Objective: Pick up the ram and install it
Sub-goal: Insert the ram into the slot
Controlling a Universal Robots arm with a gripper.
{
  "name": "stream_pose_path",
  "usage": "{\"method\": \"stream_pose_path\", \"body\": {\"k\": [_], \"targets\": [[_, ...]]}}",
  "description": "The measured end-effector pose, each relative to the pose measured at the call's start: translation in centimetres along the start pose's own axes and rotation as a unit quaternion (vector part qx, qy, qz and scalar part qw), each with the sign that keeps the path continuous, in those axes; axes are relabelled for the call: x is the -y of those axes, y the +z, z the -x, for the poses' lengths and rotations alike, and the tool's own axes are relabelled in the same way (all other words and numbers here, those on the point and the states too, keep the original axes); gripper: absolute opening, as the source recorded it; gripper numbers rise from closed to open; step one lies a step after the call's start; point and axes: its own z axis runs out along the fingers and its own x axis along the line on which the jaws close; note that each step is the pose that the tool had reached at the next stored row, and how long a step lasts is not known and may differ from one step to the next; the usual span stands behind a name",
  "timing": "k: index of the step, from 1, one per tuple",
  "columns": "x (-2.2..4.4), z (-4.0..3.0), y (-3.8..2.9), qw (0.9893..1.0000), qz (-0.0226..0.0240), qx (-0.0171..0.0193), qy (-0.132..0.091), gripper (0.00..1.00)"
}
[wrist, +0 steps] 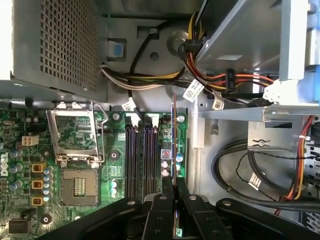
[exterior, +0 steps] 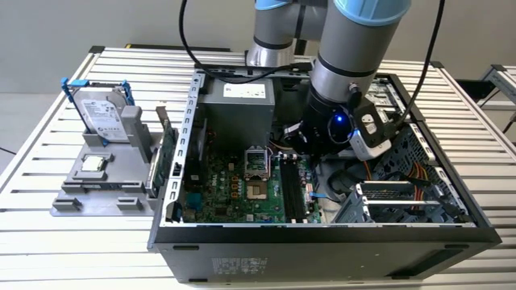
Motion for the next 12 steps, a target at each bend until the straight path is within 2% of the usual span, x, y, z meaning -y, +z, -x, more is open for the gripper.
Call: {"method": "stream_pose_path", "body": {"k": [5,9,12], "targets": [[0.27,-0.01,0.32,1.0,-0.0004,0.0001,0.0,0.0],[0.54,-0.01,0.39,1.0,-0.0043,0.0,0.0,0.0],[0.95,-0.02,0.44,1.0,-0.0048,0.0,0.0,0.0]]}}
